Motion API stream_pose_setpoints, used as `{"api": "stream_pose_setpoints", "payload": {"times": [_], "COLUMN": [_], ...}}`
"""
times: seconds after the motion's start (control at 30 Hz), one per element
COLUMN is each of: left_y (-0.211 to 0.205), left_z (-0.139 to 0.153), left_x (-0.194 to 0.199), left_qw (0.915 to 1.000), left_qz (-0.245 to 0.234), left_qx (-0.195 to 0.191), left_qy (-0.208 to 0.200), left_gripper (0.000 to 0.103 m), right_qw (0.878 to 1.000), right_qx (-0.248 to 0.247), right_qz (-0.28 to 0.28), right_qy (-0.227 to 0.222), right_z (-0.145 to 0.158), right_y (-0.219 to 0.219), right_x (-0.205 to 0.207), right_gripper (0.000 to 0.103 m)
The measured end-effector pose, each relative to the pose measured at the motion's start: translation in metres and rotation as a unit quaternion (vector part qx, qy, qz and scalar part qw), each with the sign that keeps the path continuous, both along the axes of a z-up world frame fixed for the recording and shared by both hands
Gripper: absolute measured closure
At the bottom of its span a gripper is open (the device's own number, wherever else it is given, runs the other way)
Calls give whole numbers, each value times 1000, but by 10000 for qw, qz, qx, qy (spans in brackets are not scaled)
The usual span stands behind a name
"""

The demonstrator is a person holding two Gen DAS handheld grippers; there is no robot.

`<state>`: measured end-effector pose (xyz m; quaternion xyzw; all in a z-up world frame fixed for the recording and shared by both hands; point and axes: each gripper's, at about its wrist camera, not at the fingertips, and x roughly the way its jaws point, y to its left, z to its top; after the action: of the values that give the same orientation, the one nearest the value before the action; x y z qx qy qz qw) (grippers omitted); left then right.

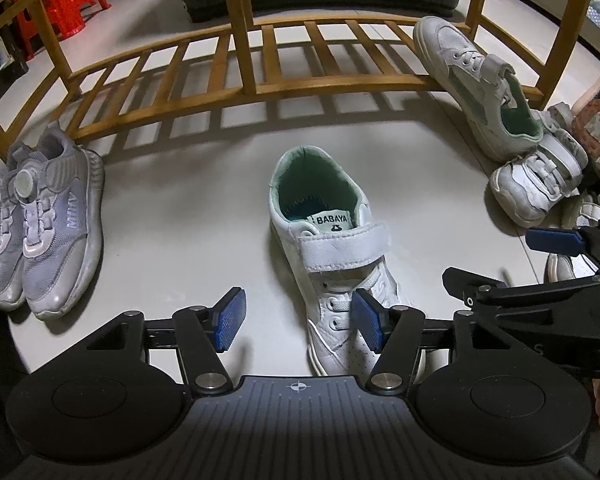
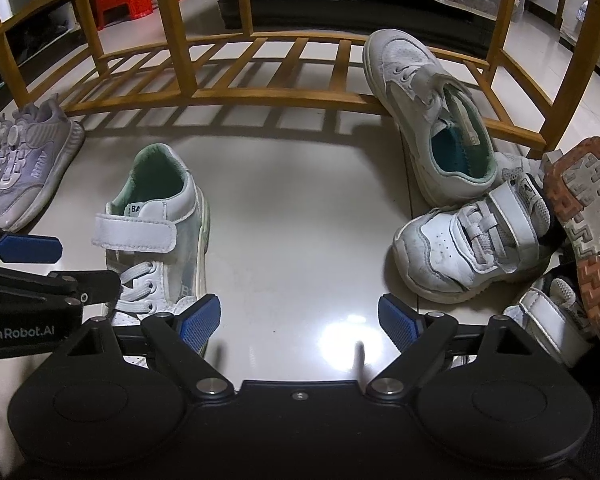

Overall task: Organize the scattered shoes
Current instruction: 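Bring the left gripper down to the heel collar of the white velcro sneaker and close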

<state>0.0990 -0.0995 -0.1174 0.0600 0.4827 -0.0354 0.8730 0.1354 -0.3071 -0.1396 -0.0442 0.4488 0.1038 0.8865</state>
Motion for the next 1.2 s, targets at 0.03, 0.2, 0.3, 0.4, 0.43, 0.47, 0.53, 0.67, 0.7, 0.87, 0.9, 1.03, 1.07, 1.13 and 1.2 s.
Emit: {"api": "stream_pose_setpoints", "payload": {"times": [0.03, 0.2, 0.3, 0.4, 0.43, 0.47, 0.53, 0.67, 0.7, 0.87, 0.9, 1.03, 1.07, 1.13, 1.2], "left_y": [0, 2, 4, 7, 8, 8, 8, 7, 6, 3, 3, 5, 5, 5, 5], "left_z": [0, 4, 6, 8, 9, 9, 10, 12, 13, 11, 10, 8, 7, 5, 3], "left_x": [0, 0, 1, 3, 4, 5, 7, 7, 7, 11, 12, 16, 16, 17, 19], "left_qw": [10000, 10000, 9999, 9999, 9998, 9998, 9998, 9997, 9995, 9993, 9992, 9984, 9981, 9975, 9967], "left_qz": [8, 18, 57, 94, 95, 97, 95, 36, 7, -81, -81, -76, -80, -78, -76], "left_qx": [6, -2, -45, -96, -125, -152, -189, -244, -323, -360, -387, -556, -597, -681, -766], "left_qy": [-8, -51, -82, -91, -76, -57, -26, -5, -10, 28, 52, 113, 124, 182, 243], "left_gripper": [42, 42, 42, 42, 42, 42, 42, 42, 42, 42, 42, 44, 45, 53, 61], "right_qw": [10000, 10000, 10000, 10000, 10000, 10000, 10000, 10000, 10000, 10000, 10000, 10000, 10000, 10000, 9999], "right_qx": [-2, 7, 18, 28, 31, 34, 29, 40, 43, 46, 52, 80, 85, 95, 107], "right_qz": [3, 9, -9, 1, 1, -1, -5, 1, 1, -5, -10, -7, -3, 4, 18], "right_qy": [2, -5, -20, -30, -28, -22, -11, -8, -8, 4, 1, 6, 9, 12, 31], "right_z": [0, 2, 3, 4, 4, 4, 4, 5, 5, 5, 5, 6, 6, 6, 6], "right_y": [1, 4, 4, 4, 5, 5, 4, 5, 6, 5, 4, 3, 3, 1, 0], "right_x": [0, -2, -3, -5, -6, -7, -8, -9, -9, -11, -11, -13, -14, -15, -17], "right_gripper": [15, 13, 11, 11, 11, 11, 11, 11, 11, 11, 11, 11, 11, 11, 11]}}
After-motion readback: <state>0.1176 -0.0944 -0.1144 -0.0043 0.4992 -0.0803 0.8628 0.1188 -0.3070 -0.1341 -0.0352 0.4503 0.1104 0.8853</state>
